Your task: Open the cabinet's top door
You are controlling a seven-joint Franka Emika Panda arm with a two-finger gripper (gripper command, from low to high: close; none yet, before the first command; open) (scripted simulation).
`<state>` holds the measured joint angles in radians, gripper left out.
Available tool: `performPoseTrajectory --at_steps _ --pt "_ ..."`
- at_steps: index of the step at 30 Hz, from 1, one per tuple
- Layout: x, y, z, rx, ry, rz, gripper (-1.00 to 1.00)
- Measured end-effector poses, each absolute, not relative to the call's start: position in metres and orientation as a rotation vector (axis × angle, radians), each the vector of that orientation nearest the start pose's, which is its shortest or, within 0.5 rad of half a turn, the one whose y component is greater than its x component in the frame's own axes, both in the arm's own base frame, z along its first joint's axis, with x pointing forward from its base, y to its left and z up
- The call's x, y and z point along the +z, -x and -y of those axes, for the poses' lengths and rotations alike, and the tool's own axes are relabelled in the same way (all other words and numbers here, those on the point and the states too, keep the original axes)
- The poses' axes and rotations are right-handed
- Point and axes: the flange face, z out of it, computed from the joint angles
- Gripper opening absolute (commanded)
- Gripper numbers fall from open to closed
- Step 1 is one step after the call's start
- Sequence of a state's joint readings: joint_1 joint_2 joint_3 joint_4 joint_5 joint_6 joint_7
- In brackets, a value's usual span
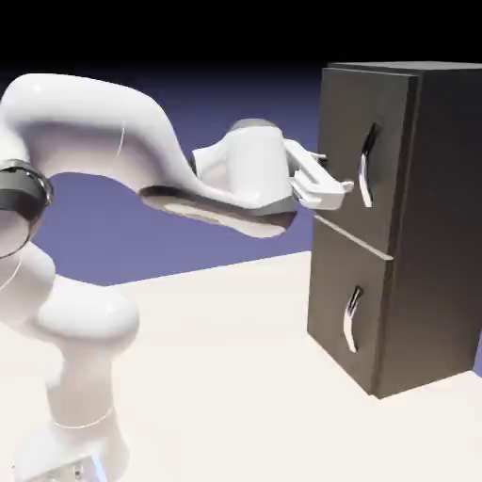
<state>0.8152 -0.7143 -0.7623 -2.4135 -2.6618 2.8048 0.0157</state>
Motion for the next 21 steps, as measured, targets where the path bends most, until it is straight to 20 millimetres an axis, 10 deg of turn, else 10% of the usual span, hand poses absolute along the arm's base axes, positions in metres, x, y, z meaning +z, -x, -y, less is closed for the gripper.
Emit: performPoseTrajectory --at_steps 5,9,10,21 --pt "0.526 -0.421 0.005 0.669 -0.563 -1.509 0.0" --pt "0.526 -0.464 0.003 0.671 -0.565 -1.51 0.0" --pt "0.526 -0.471 0.002 0.669 -0.563 -1.509 -1.0" --pt "0.525 -0.459 -0.006 0.623 -0.603 -1.487 -1.0"
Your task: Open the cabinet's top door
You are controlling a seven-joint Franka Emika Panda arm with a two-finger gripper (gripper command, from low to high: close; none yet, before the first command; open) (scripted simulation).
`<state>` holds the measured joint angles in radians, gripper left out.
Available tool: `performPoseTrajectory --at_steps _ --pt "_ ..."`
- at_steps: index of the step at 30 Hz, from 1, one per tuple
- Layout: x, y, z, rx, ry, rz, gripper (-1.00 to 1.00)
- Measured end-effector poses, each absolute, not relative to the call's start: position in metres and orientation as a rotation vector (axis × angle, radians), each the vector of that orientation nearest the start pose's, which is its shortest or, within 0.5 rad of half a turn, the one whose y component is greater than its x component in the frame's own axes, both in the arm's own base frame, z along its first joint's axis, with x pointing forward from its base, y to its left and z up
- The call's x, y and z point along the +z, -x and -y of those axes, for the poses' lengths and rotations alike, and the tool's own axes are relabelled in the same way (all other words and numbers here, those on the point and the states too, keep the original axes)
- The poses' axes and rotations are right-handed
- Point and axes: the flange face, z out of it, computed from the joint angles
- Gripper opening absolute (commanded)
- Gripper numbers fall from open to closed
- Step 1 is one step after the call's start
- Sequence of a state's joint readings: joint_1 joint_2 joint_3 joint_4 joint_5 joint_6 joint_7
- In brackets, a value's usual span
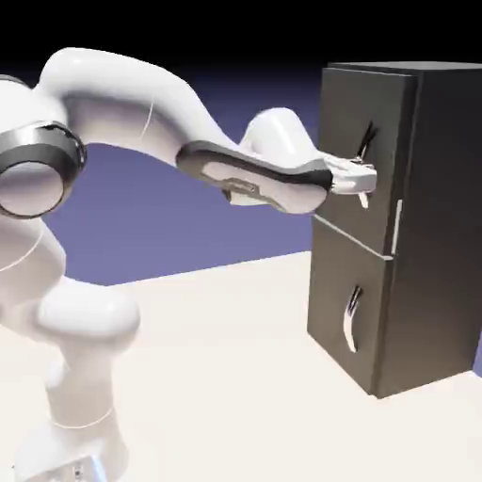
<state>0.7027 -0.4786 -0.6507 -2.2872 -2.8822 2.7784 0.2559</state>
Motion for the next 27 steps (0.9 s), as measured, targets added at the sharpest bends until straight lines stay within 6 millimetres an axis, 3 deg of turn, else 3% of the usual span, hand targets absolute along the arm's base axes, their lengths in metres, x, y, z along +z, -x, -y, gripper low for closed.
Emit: performPoseTrajectory --at_steps 17,27 --pt "0.527 -0.446 -0.016 0.6 -0.686 -1.453 -1.0" --pt "0.526 -0.414 -0.041 0.459 -0.754 -1.4 -1.0"
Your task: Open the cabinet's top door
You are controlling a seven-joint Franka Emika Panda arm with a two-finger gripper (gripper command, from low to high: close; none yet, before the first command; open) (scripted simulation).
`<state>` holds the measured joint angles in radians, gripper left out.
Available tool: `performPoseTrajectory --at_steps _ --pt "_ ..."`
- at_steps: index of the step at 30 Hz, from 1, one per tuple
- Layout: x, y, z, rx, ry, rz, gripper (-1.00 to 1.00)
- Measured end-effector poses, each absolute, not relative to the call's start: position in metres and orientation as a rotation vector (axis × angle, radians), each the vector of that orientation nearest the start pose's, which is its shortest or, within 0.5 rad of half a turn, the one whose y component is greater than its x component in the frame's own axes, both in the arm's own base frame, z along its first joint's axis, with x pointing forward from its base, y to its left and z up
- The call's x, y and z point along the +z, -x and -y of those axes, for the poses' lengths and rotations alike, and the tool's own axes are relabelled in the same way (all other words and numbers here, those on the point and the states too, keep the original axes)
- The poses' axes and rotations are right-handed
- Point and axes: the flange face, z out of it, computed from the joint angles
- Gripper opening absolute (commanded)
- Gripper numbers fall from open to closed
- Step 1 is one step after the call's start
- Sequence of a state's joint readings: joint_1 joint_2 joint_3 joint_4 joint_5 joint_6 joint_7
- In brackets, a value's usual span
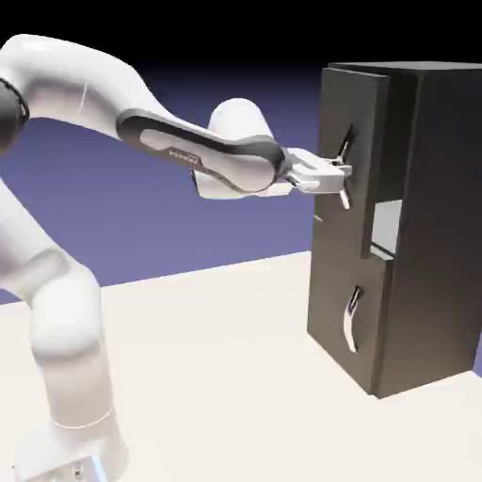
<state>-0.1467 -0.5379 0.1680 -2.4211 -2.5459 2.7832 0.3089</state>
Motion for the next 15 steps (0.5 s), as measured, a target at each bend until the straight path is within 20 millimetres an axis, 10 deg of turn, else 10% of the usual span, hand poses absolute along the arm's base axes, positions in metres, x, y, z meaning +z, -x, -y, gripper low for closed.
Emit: performPoseTrajectory --at_steps 15 --pt "0.526 -0.374 -0.092 0.265 -0.916 -1.286 -1.0"
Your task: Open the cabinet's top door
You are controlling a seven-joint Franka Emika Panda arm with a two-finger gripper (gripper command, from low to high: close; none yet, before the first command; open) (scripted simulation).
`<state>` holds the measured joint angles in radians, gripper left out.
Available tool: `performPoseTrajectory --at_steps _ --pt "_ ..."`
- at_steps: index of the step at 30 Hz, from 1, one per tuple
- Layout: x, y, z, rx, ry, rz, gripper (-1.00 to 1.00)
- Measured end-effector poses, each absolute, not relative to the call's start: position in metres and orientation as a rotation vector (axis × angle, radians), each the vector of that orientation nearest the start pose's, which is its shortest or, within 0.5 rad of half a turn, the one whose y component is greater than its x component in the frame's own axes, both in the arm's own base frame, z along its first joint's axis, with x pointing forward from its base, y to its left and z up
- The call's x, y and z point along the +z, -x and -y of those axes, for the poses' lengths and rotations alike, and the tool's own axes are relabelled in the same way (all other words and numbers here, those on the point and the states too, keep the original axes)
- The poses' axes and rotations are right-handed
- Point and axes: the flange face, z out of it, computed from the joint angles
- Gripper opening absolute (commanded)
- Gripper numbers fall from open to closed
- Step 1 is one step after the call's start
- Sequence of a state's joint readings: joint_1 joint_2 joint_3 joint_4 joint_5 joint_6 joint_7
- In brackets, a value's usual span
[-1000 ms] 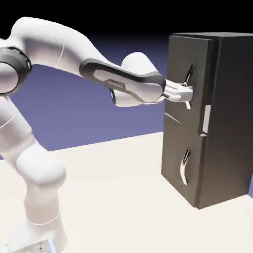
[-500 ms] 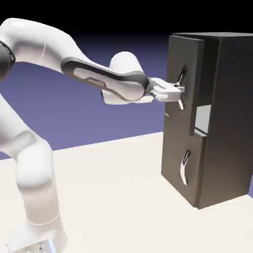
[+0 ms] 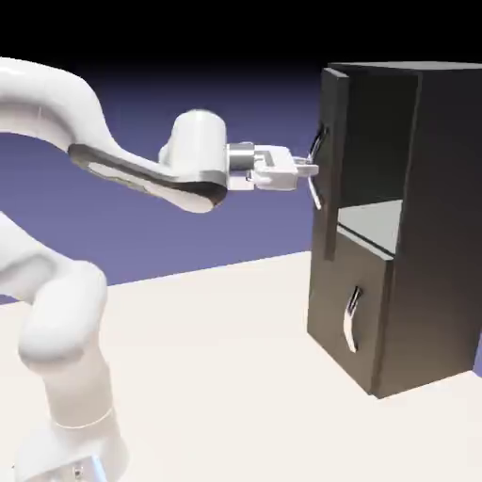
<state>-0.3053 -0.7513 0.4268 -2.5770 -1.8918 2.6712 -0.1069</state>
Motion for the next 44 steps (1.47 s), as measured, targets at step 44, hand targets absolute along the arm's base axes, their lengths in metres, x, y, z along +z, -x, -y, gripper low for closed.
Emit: performPoseTrajectory --at_steps 44 --pt "0.526 -0.37 -0.355 -0.557 -1.452 -0.667 -1.0"
